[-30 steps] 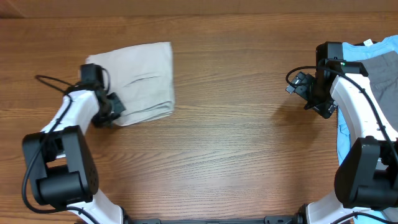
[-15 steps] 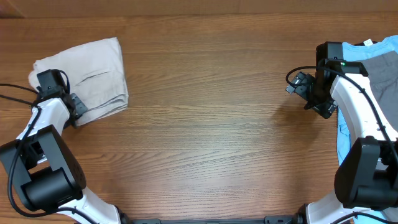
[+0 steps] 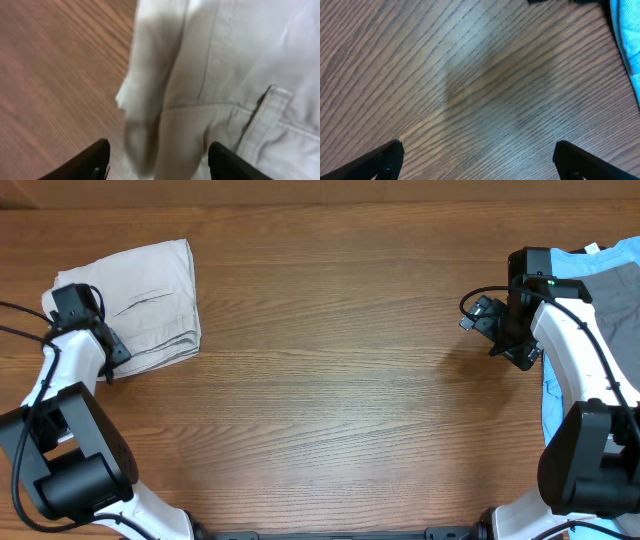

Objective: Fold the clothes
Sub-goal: 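Press the left gripper on the bundle to square it at the edge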

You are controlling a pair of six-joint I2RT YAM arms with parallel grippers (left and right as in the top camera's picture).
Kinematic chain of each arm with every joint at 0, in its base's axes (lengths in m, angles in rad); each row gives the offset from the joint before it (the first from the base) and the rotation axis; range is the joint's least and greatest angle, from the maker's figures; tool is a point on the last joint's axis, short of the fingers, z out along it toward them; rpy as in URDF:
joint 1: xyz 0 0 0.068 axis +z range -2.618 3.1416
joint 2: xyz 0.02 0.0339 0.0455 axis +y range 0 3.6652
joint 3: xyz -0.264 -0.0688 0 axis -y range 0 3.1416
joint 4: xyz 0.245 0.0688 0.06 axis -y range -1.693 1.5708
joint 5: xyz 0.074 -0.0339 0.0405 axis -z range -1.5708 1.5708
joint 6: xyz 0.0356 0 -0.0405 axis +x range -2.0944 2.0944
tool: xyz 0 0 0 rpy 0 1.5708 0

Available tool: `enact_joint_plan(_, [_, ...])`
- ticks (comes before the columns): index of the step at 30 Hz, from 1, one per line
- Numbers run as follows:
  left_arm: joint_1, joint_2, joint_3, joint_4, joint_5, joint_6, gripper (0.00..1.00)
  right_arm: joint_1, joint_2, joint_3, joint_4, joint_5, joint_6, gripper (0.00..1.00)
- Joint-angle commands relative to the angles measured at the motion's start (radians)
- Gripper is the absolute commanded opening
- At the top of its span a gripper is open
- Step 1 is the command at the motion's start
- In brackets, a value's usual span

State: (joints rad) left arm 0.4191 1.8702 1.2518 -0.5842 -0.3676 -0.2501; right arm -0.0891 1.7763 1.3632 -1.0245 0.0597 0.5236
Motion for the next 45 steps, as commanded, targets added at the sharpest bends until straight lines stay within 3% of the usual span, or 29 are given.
enact_joint_plan(1, [-0.011,-0.09,0.089,-0.048,0.105,-0.145,0.56,0.002,-0.013,0.011,0.002,0.01,0.004,1.0])
enact_joint_plan(6, [-0.049,-0.121,0.092,-0.003,0.553,-0.193,0.23,0.002,-0.013,0.011,0.002,0.01,0.004,1.0])
enact_joint_plan(8, [-0.082,-0.112,0.092,0.022,0.624,-0.192,0.07,0.002,-0.013,0.011,0.002,0.01,0.003,1.0])
enact_joint_plan(9, [-0.105,-0.107,0.092,0.038,0.626,-0.192,0.04,0.002,-0.013,0.011,0.002,0.01,0.003,1.0])
enact_joint_plan(17, [-0.304,-0.004,0.092,0.193,0.486,-0.14,0.04,0.002,-0.013,0.011,0.002,0.01,0.003,1.0])
enact_joint_plan(27, [-0.348,0.184,0.092,0.343,0.418,-0.11,0.04,0.002,-0.013,0.011,0.002,0.01,0.004,1.0])
enact_joint_plan(45, [-0.329,0.239,0.092,0.198,-0.009,0.151,0.04,0.002,-0.013,0.011,0.002,0.01,0.003,1.0])
